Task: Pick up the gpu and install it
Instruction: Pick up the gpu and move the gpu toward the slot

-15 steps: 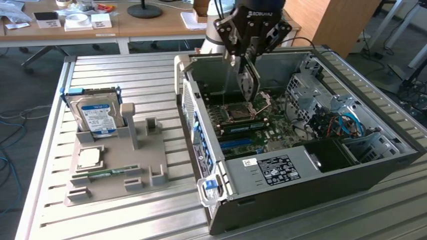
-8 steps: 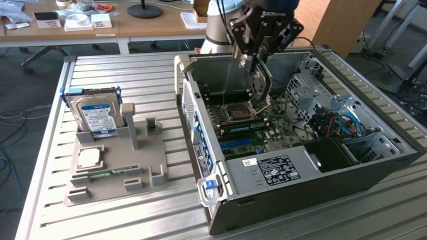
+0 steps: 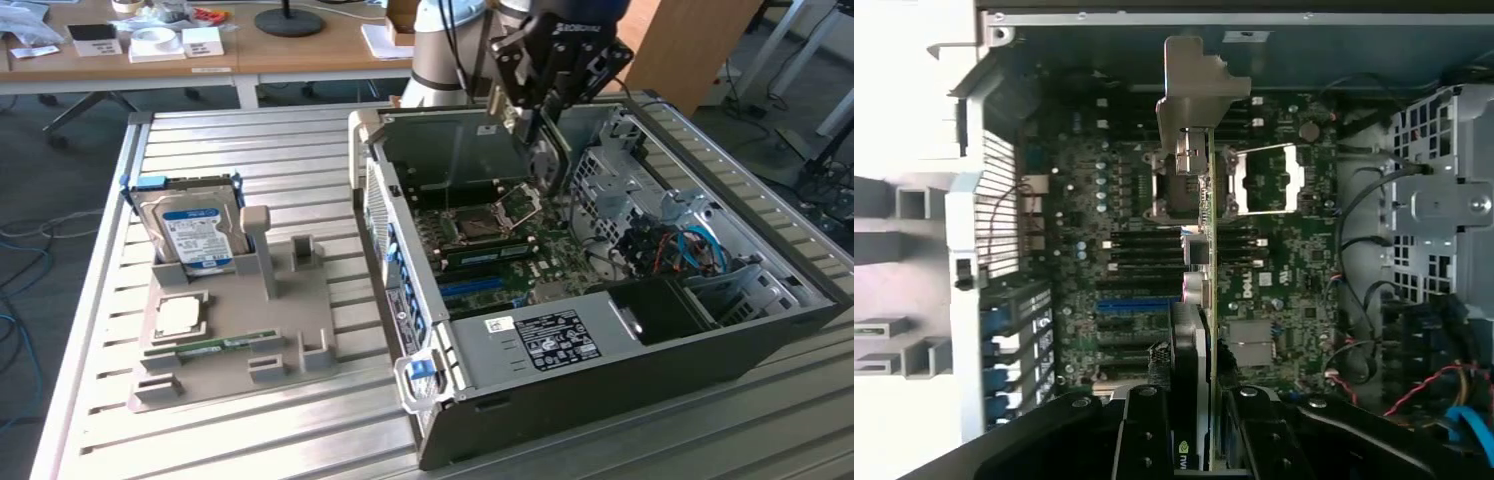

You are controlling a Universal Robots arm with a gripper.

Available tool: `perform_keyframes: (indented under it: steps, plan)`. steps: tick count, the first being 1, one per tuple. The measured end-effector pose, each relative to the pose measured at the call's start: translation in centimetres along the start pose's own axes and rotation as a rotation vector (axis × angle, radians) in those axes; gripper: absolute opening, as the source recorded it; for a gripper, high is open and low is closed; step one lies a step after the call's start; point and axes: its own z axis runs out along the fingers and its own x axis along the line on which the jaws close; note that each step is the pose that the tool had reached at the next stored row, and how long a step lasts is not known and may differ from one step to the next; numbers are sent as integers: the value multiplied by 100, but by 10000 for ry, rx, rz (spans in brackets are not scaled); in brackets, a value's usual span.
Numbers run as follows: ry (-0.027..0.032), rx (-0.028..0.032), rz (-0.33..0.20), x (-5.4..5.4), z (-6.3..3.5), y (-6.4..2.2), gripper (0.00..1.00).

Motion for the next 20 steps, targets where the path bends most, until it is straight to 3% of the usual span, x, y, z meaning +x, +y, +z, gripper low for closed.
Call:
perform_keyframes:
  steps: [11,20]
  plan:
    - [1,-21,0,-447,11,21,27]
    - [2,-27,0,-703,17,33,27]
